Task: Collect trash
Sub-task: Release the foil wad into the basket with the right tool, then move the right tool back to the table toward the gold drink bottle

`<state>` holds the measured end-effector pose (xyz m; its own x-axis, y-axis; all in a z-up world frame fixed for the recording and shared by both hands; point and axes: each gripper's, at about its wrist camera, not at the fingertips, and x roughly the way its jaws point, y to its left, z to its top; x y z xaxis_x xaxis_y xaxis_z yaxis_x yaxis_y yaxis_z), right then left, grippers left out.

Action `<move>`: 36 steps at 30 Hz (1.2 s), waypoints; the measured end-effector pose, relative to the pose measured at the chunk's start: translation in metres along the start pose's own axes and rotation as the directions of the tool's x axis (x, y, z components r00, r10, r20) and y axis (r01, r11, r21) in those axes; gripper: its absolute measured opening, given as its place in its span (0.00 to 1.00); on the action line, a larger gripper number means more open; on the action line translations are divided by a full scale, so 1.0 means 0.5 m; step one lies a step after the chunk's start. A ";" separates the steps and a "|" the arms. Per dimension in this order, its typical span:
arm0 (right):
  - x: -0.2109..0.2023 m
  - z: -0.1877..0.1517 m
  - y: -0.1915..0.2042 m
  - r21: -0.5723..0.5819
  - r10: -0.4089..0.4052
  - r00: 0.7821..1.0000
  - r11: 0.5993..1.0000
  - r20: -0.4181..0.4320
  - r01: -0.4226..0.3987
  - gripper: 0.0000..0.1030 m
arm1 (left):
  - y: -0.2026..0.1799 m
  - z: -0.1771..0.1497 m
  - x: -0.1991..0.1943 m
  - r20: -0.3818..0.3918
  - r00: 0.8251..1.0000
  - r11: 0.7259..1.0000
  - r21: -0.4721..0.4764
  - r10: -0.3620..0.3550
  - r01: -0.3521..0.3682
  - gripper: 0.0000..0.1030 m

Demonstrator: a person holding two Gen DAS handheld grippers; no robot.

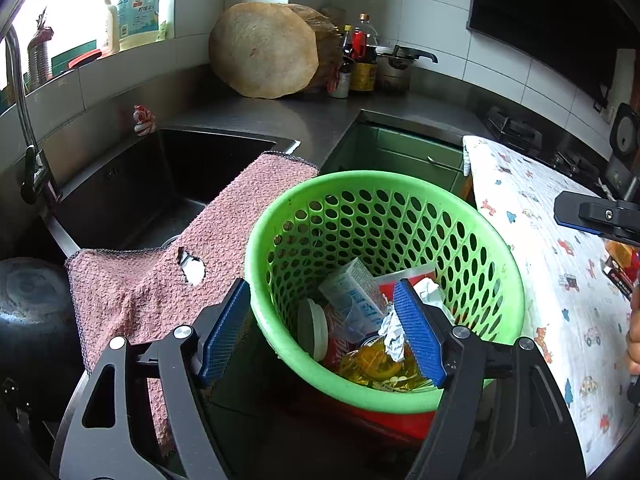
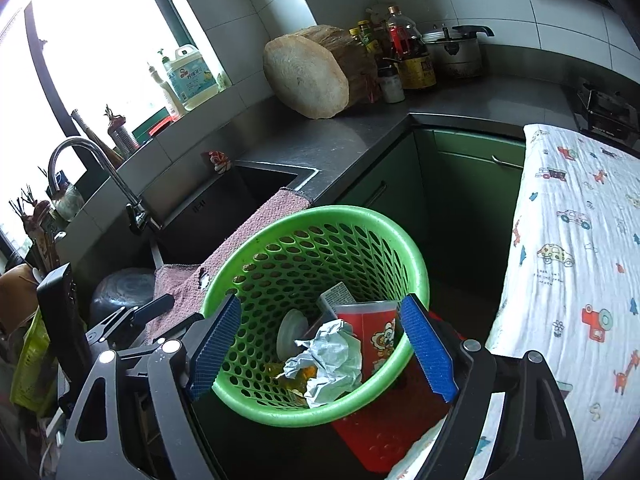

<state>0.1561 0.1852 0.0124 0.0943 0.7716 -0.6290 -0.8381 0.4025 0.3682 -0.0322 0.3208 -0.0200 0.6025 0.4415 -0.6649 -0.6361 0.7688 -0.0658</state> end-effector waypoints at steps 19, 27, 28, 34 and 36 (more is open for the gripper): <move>-0.302 -0.055 -0.323 0.037 -0.375 0.927 0.927 0.025 0.374 0.80 | -0.171 0.017 -0.012 -0.008 0.994 0.990 0.089 -0.106 0.107 0.84; -0.375 -0.061 -0.477 -0.017 -0.512 0.856 0.859 -0.073 0.512 0.83 | -0.256 0.024 -0.007 -0.032 0.988 0.980 0.128 -0.150 0.153 0.87; -0.378 -0.062 -0.493 -0.027 -0.531 0.843 0.847 -0.084 0.530 0.83 | -0.268 0.025 -0.005 -0.038 0.987 0.978 0.135 -0.153 0.157 0.88; -0.369 -0.068 -0.579 -0.085 -0.565 0.805 0.825 -0.181 0.559 0.83 | -0.338 0.030 0.000 -0.061 0.981 0.964 0.182 -0.183 0.191 0.88; -0.362 -0.075 -0.599 -0.101 -0.570 0.797 0.821 -0.203 0.562 0.83 | -0.358 0.031 0.001 -0.065 0.980 0.960 0.198 -0.190 0.200 0.89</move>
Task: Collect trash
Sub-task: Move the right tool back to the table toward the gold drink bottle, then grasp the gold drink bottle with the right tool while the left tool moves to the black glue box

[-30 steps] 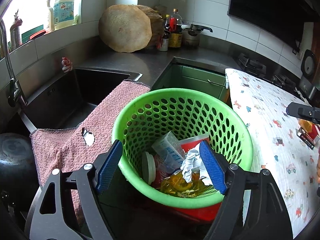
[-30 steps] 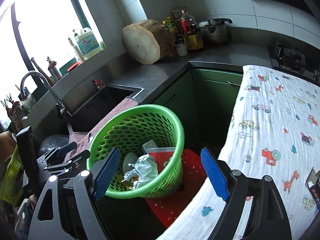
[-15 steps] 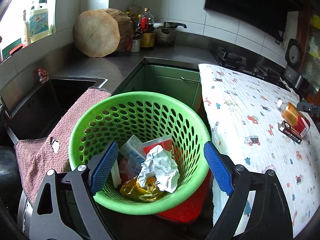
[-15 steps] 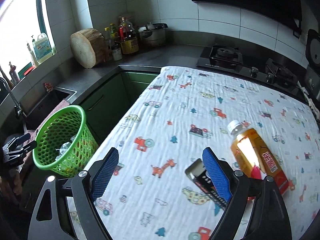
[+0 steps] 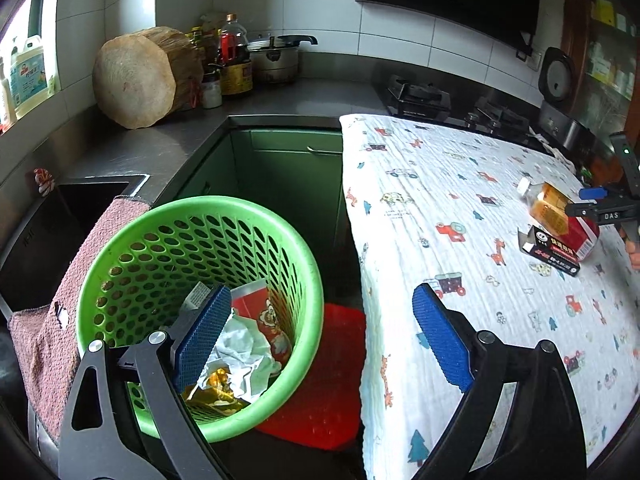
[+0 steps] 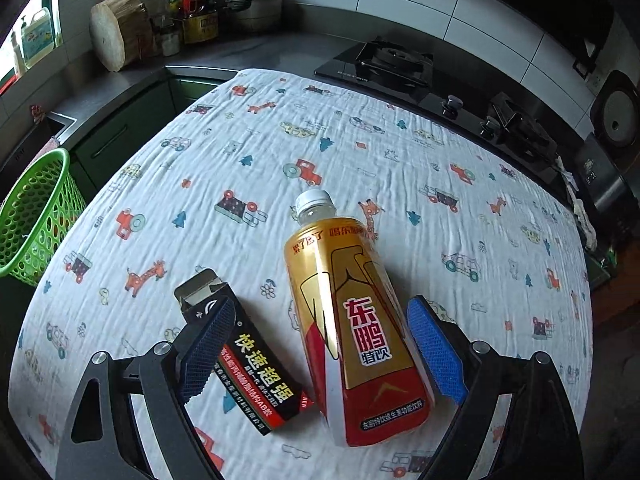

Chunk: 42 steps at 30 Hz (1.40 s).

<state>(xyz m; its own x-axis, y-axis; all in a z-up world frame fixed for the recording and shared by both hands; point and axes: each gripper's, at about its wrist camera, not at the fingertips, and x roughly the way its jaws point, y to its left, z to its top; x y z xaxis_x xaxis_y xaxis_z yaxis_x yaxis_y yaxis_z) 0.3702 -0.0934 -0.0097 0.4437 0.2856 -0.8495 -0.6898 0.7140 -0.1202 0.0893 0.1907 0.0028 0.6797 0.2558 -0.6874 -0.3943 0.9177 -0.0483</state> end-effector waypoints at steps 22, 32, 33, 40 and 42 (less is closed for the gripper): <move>0.100 -0.013 -0.049 -0.040 0.056 0.994 0.997 -0.098 -0.060 0.72 | -0.171 0.022 0.059 -0.068 0.991 0.985 0.119 -0.114 0.122 0.91; 0.072 -0.036 -0.061 0.015 0.068 0.996 0.998 -0.065 -0.067 0.66 | -0.246 0.022 0.077 -0.110 0.975 0.969 0.139 -0.191 0.205 0.91; 0.066 -0.041 -0.065 0.026 0.071 0.996 0.997 -0.060 -0.070 0.66 | -0.257 0.023 0.079 -0.115 0.973 0.967 0.140 -0.199 0.215 0.91; 0.021 -0.082 -0.100 0.065 0.052 0.998 0.997 -0.033 -0.050 0.65 | -0.349 0.022 0.096 -0.161 0.952 0.941 0.178 -0.262 0.289 0.91; 0.007 -0.094 -0.116 0.087 0.053 0.998 0.995 -0.021 -0.051 0.65 | -0.376 0.019 0.103 -0.177 0.944 0.926 0.211 -0.280 0.314 0.91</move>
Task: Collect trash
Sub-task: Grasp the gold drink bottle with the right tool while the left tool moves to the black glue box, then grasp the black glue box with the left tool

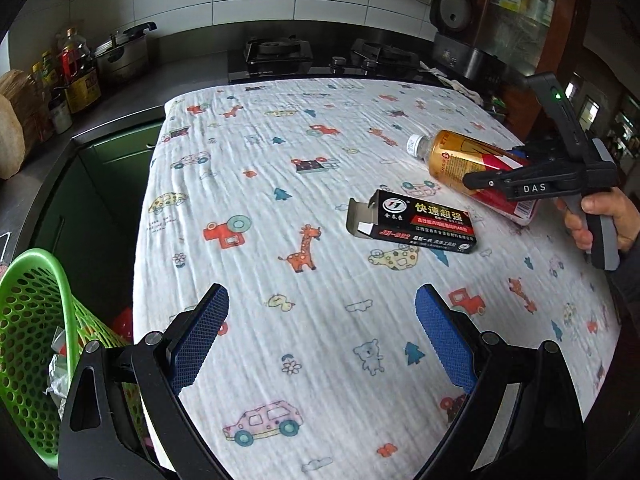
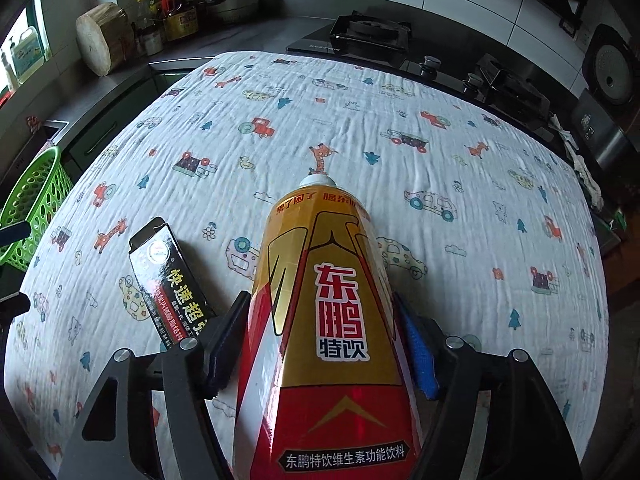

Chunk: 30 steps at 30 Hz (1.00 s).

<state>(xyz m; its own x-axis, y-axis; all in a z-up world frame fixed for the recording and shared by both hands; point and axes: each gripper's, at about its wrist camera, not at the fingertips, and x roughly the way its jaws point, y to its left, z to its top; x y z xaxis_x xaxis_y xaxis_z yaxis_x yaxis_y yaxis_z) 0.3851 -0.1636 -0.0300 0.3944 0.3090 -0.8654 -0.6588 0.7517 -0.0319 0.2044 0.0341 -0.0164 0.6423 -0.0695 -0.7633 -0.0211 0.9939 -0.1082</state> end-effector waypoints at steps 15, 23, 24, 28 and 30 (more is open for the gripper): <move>-0.049 -0.099 -0.062 0.127 0.028 0.999 0.991 0.021 -0.031 0.65 | -0.125 0.080 0.093 -0.060 0.973 0.822 0.525 -0.221 0.219 0.89; -0.045 -0.118 -0.055 0.103 0.020 1.000 0.994 -0.012 -0.019 0.65 | -0.184 0.115 0.165 -0.168 0.948 0.673 0.671 -0.271 0.311 0.78; -0.043 -0.119 -0.056 0.103 0.022 1.000 0.994 -0.015 -0.020 0.65 | -0.188 0.117 0.173 -0.184 0.943 0.657 0.679 -0.277 0.326 0.78; -0.034 -0.124 -0.064 0.112 0.036 0.999 0.993 -0.033 -0.032 0.65 | -0.200 0.117 0.200 -0.223 0.934 0.593 0.725 -0.278 0.350 0.75; -0.029 -0.127 -0.065 0.110 0.038 0.998 0.993 -0.045 -0.033 0.65 | -0.201 0.121 0.209 -0.238 0.929 0.575 0.734 -0.283 0.362 0.74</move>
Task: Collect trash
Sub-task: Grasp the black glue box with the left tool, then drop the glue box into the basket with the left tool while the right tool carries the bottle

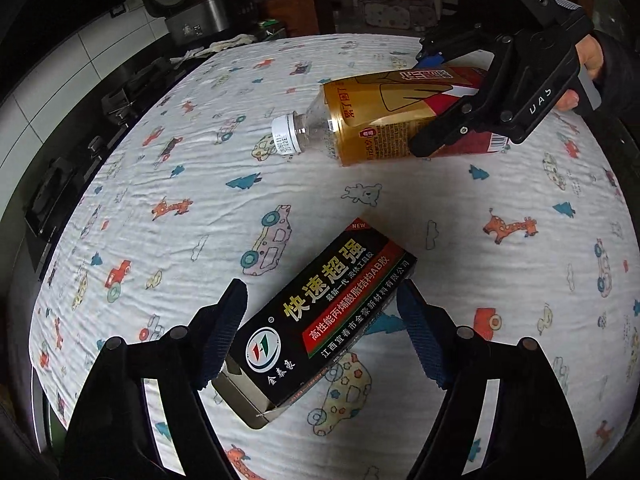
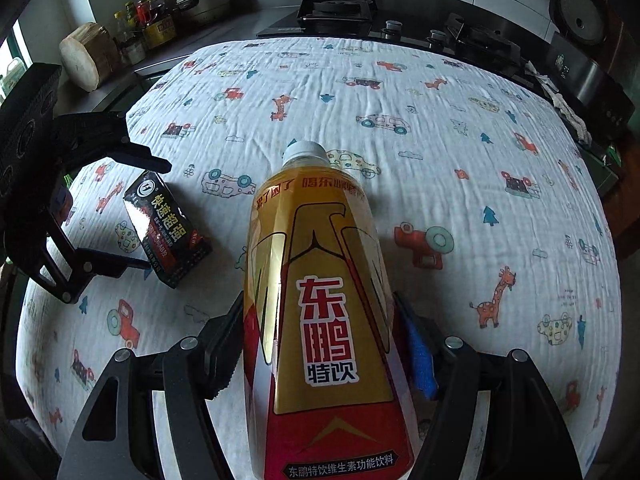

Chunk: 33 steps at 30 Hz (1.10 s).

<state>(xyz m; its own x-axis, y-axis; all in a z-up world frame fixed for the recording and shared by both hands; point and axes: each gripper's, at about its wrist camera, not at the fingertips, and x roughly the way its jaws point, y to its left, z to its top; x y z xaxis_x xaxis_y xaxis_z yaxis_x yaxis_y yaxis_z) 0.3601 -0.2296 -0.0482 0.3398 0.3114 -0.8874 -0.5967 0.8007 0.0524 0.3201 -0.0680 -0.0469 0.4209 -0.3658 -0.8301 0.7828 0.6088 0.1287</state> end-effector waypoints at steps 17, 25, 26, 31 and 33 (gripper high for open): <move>0.012 0.006 0.003 -0.010 0.012 1.000 1.000 -0.017 -0.012 0.65 | 0.056 -0.016 0.037 -0.020 0.982 0.978 -0.099 -0.187 0.184 0.72; 0.021 0.016 0.008 -0.022 -0.012 1.000 1.000 -0.018 0.012 0.65 | 0.022 -0.027 0.015 -0.004 0.992 0.974 -0.189 -0.128 0.125 0.52; 0.022 0.019 0.009 -0.021 -0.015 1.000 1.000 -0.020 0.015 0.65 | 0.016 -0.030 0.011 -0.003 0.994 0.972 -0.206 -0.112 0.109 0.51; 0.024 0.030 0.020 -0.038 -0.046 0.999 0.998 -0.021 0.045 0.64 | -0.007 -0.042 -0.005 0.008 0.998 0.955 -0.291 -0.062 0.062 0.47; 0.016 0.032 0.030 -0.047 -0.061 0.998 0.997 -0.011 0.061 0.62 | -0.014 -0.050 -0.016 0.008 1.000 0.949 -0.315 -0.024 0.025 0.47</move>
<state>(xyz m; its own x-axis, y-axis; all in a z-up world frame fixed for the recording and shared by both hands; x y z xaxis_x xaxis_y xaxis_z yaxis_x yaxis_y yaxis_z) 0.3658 -0.2069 -0.0473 0.3678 0.2560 -0.8940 -0.6083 0.7934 -0.0231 0.2995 -0.0517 -0.0548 0.4055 -0.3855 -0.8288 0.6092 0.7900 -0.0694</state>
